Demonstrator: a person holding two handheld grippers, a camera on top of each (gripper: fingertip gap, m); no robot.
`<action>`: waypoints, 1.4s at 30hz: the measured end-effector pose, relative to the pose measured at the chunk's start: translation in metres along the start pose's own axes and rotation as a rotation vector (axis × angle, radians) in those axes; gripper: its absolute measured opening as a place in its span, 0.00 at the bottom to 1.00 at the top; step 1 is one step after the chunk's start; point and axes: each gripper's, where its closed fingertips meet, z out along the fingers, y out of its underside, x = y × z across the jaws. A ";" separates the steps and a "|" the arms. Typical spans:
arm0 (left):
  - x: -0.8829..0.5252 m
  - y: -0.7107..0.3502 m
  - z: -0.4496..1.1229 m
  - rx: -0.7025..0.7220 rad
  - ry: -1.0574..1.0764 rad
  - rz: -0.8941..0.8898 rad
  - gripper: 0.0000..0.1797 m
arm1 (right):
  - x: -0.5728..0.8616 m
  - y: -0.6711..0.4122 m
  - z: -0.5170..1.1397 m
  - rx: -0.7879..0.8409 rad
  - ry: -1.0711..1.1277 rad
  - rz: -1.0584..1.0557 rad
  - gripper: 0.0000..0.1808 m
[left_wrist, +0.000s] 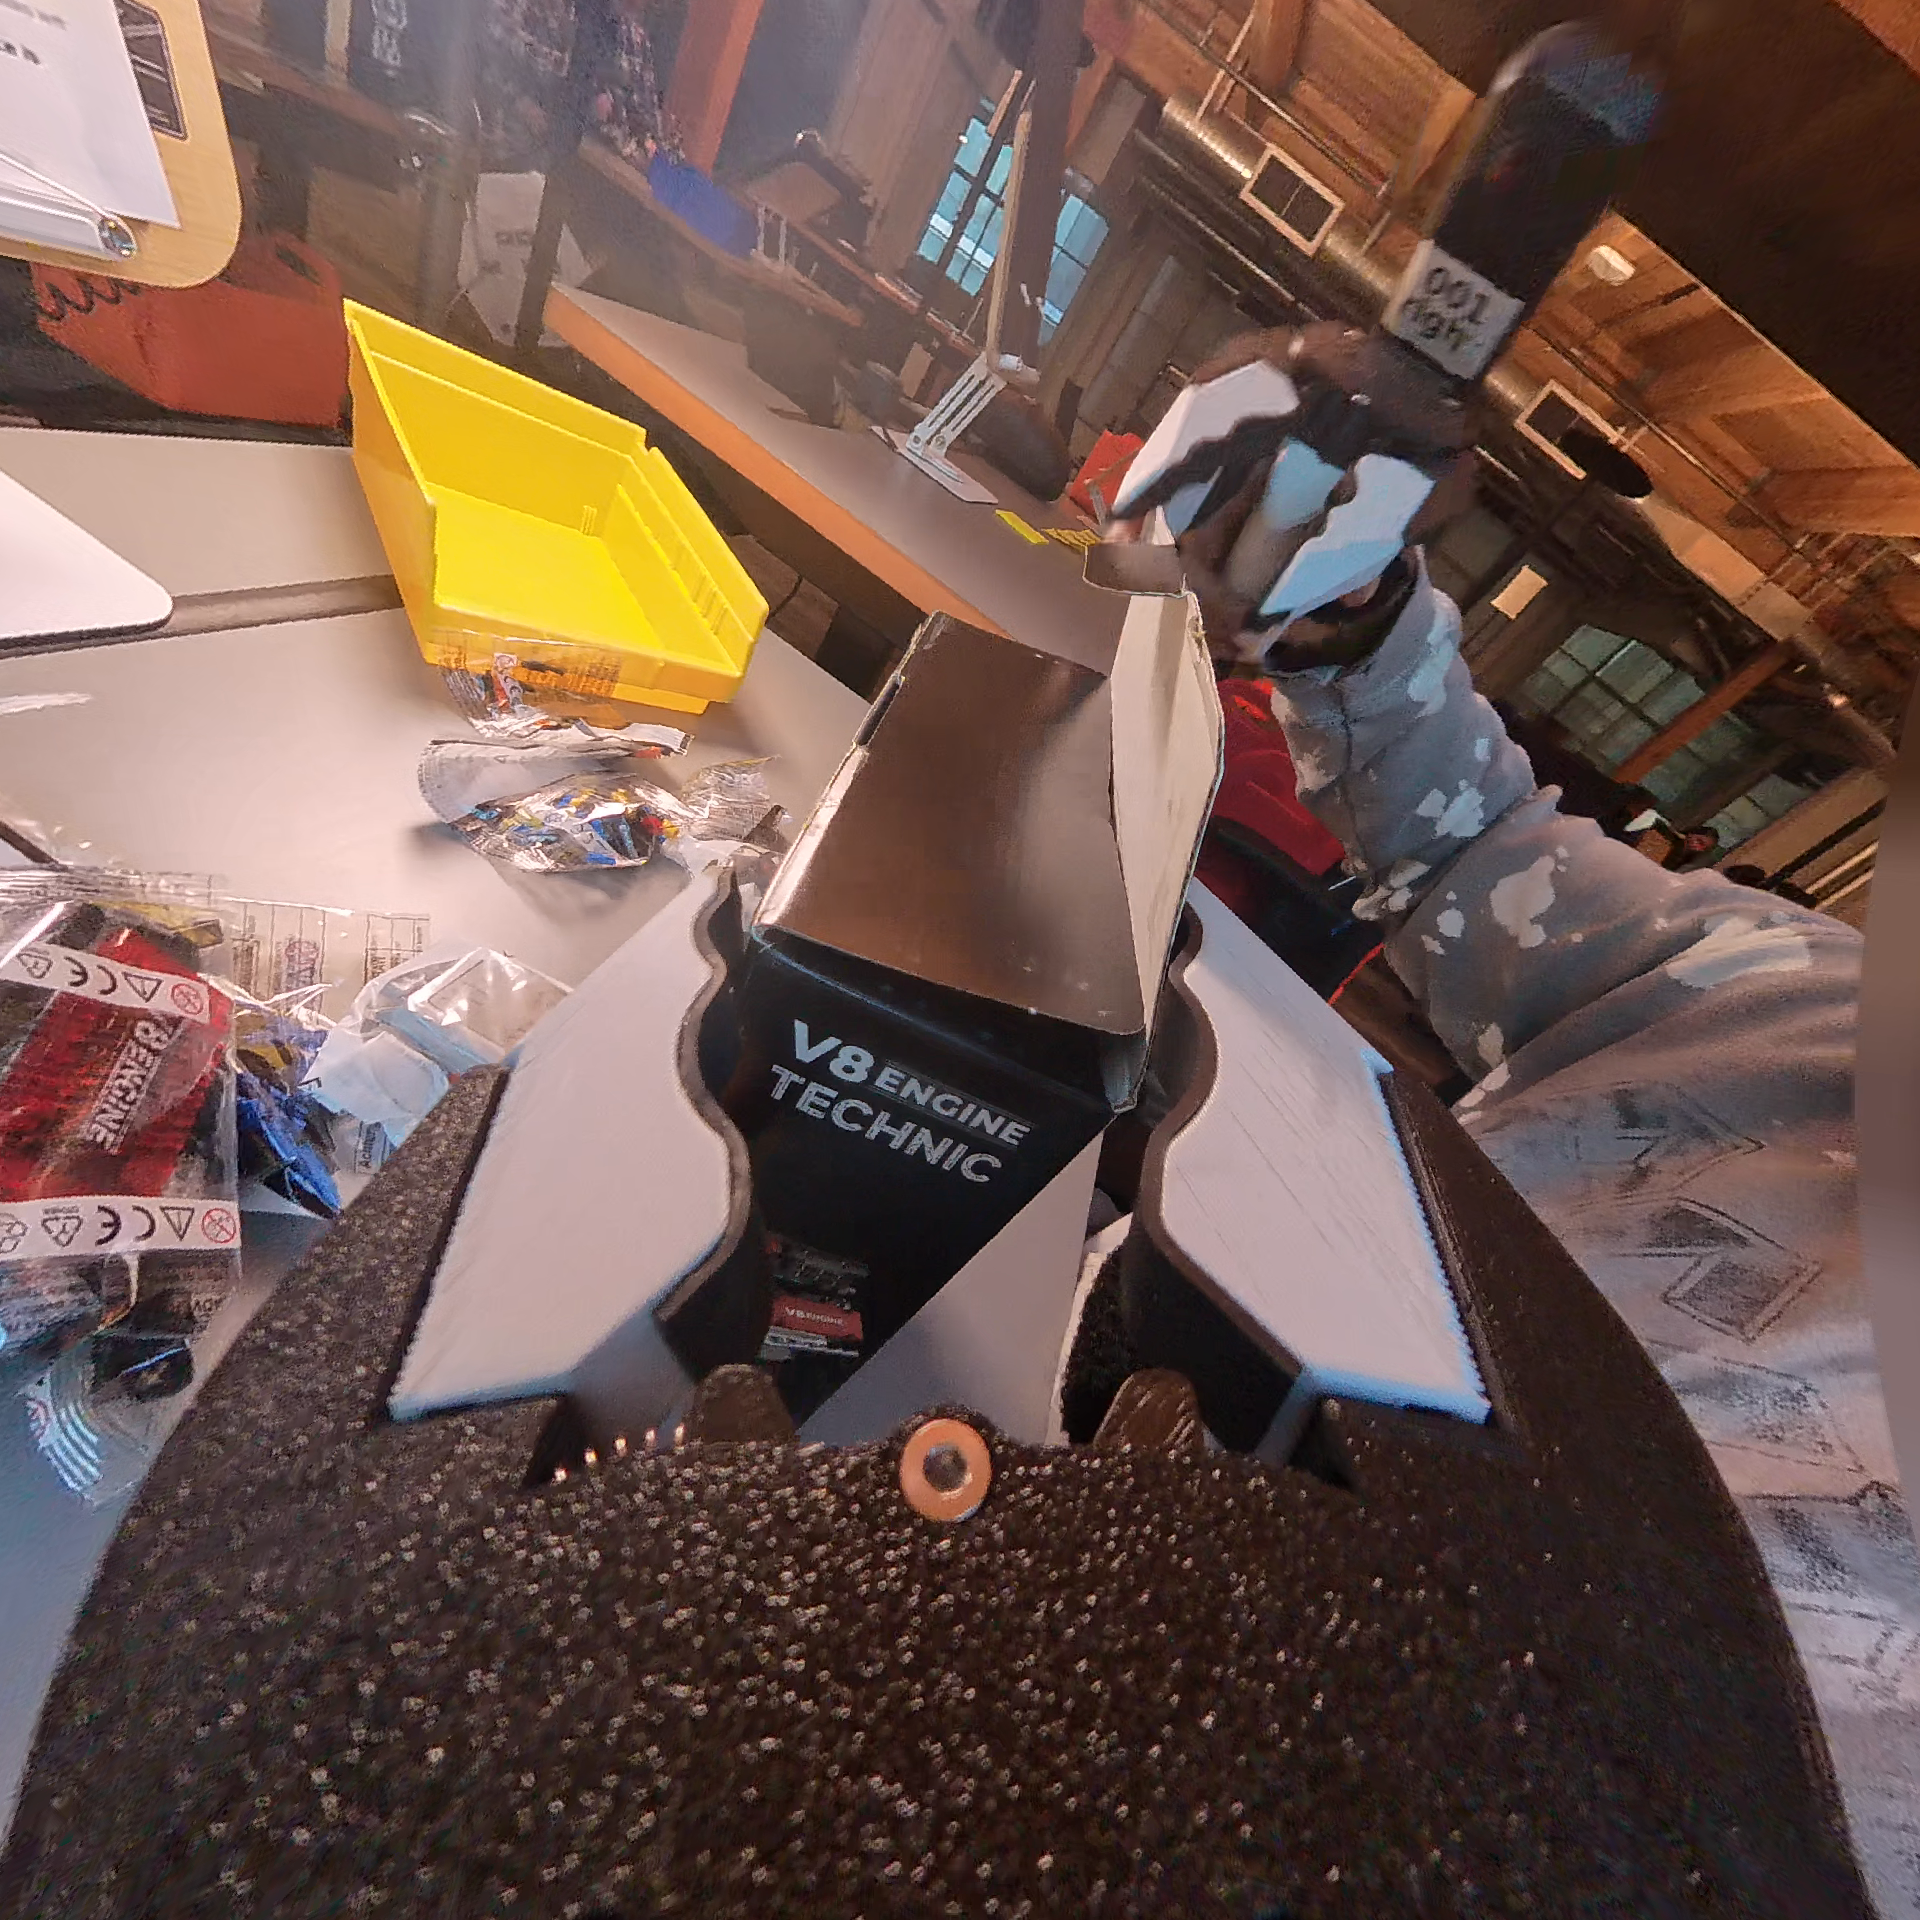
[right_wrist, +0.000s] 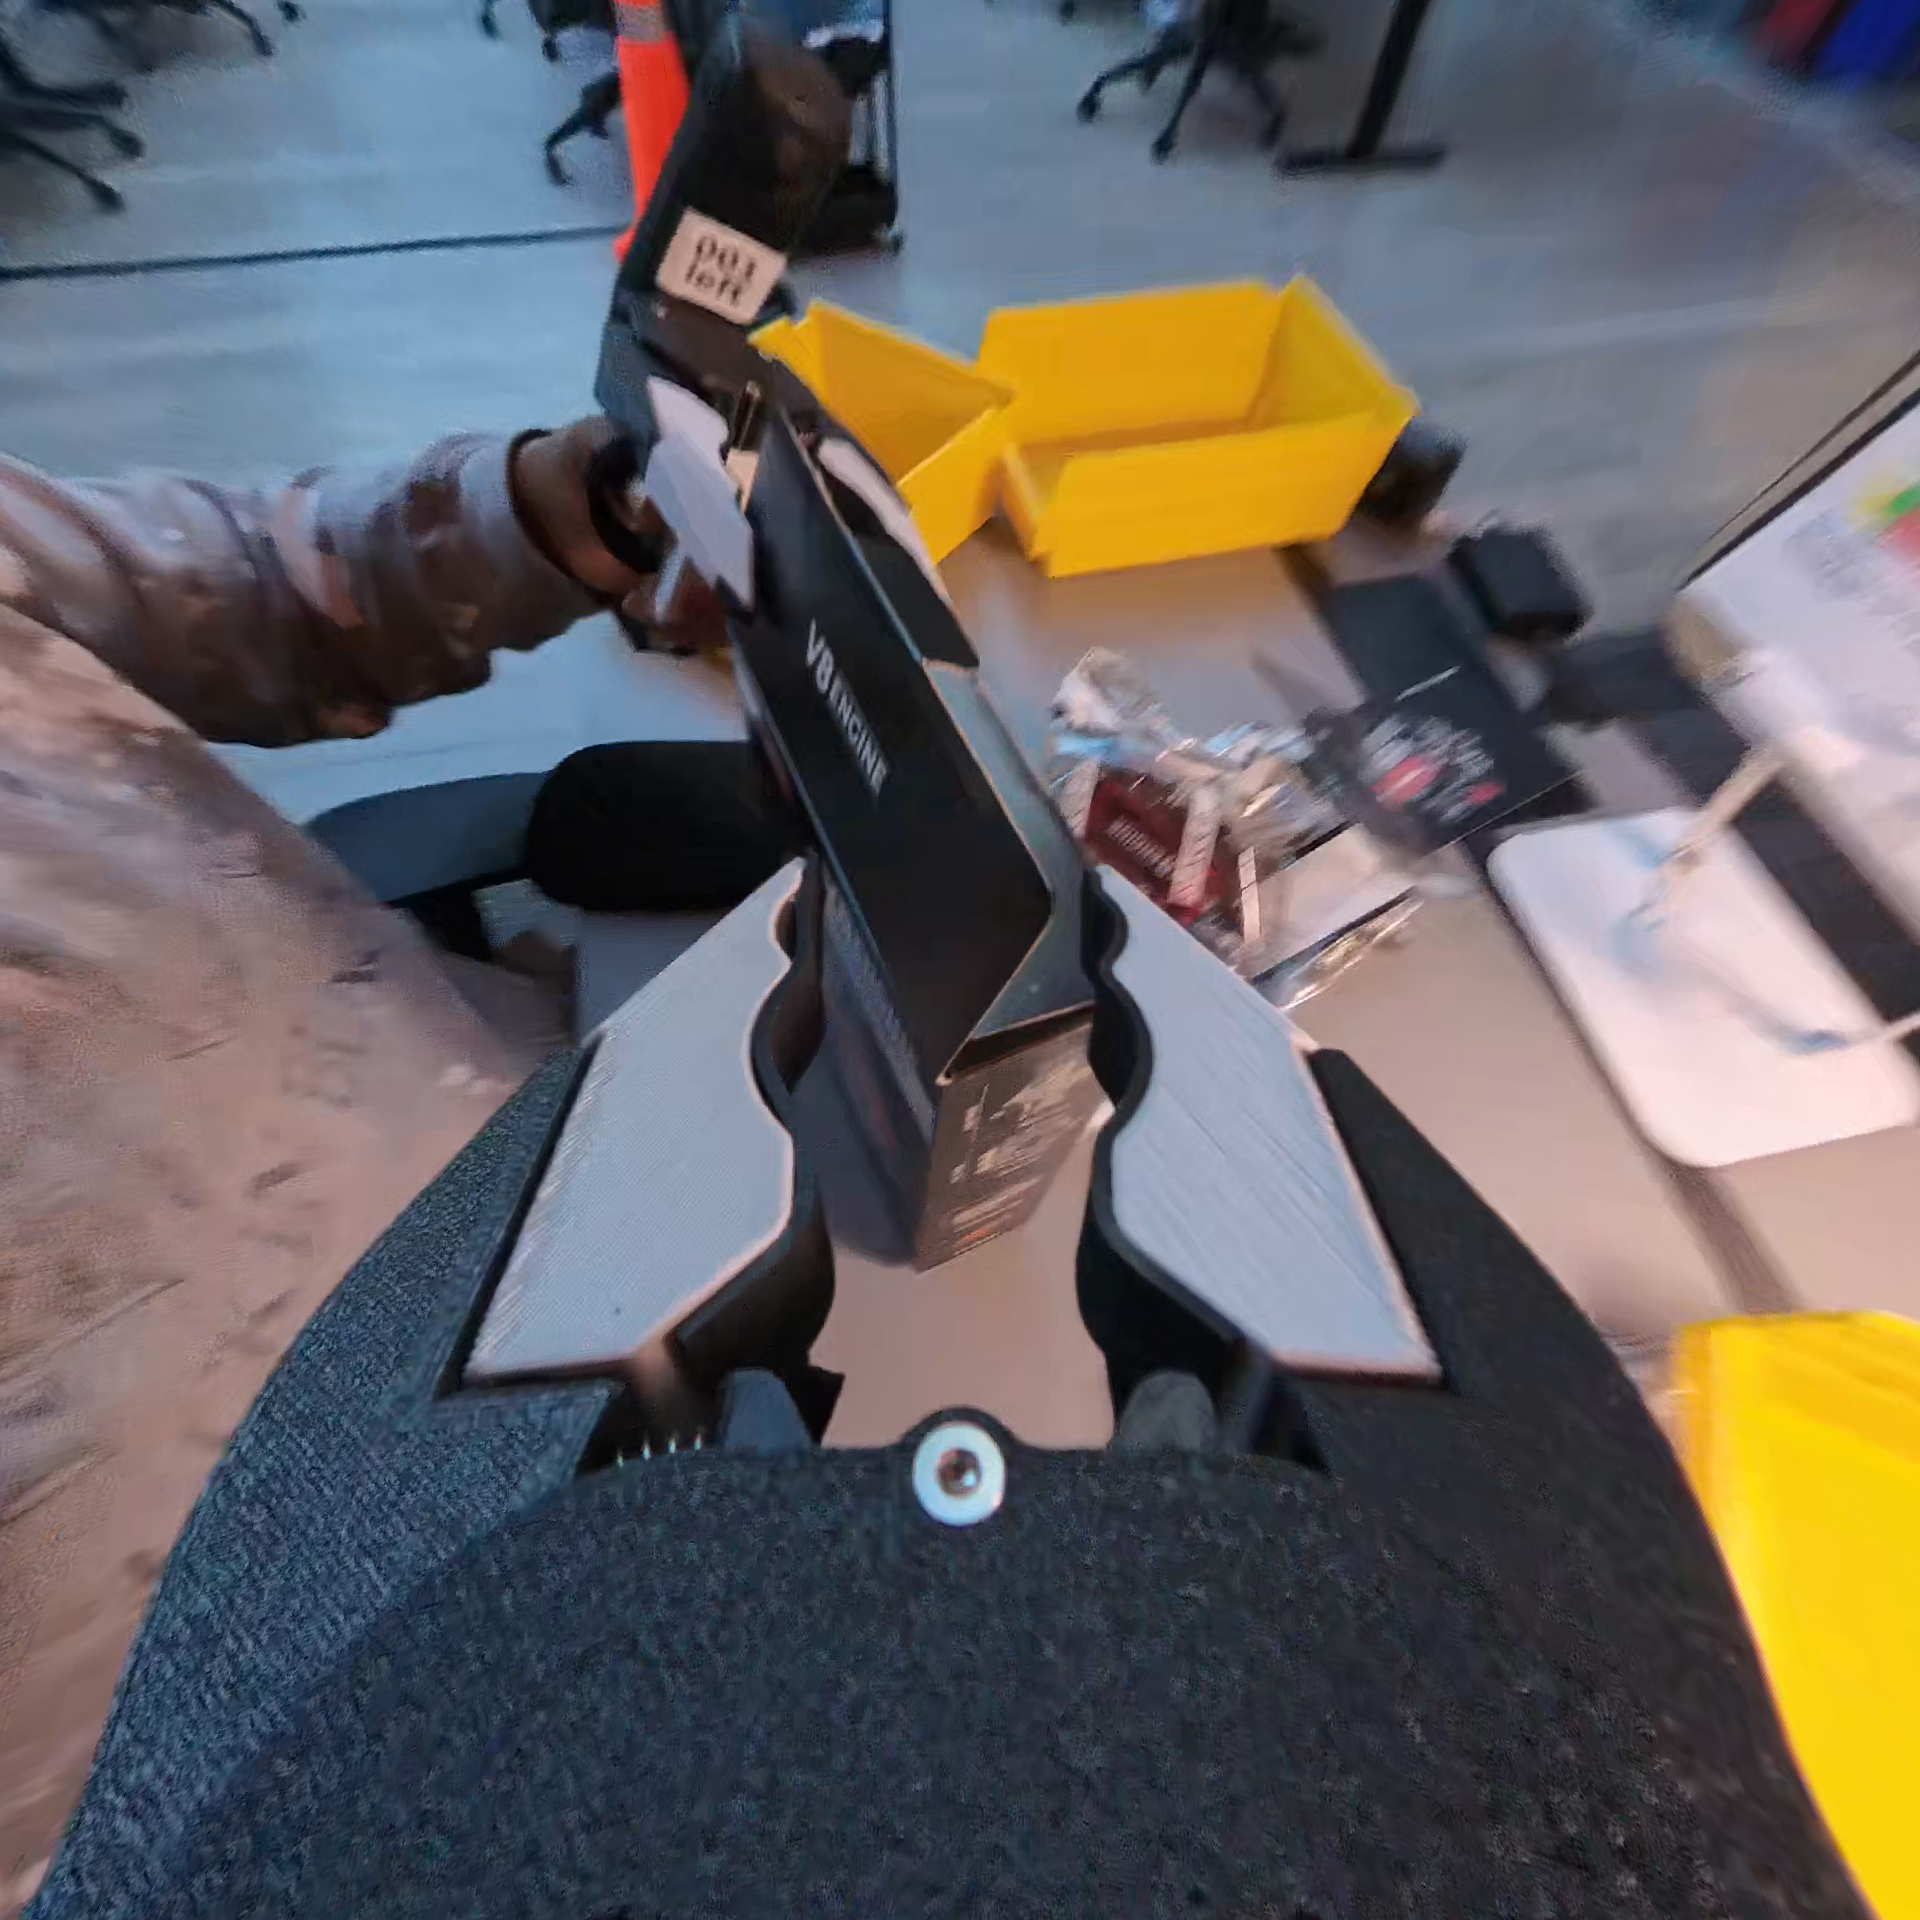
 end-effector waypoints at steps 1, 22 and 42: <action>0.000 0.000 0.000 -0.011 -0.007 0.000 0.43 | 0.000 -0.013 -0.006 0.041 0.068 -0.104 0.30; 0.042 0.029 0.007 -0.047 -0.018 0.245 0.42 | -0.032 0.014 0.039 -0.401 -0.187 -0.459 0.12; 0.037 0.042 -0.006 -0.125 -0.373 1.255 0.33 | -0.055 0.017 0.033 -0.374 -0.292 -0.496 0.01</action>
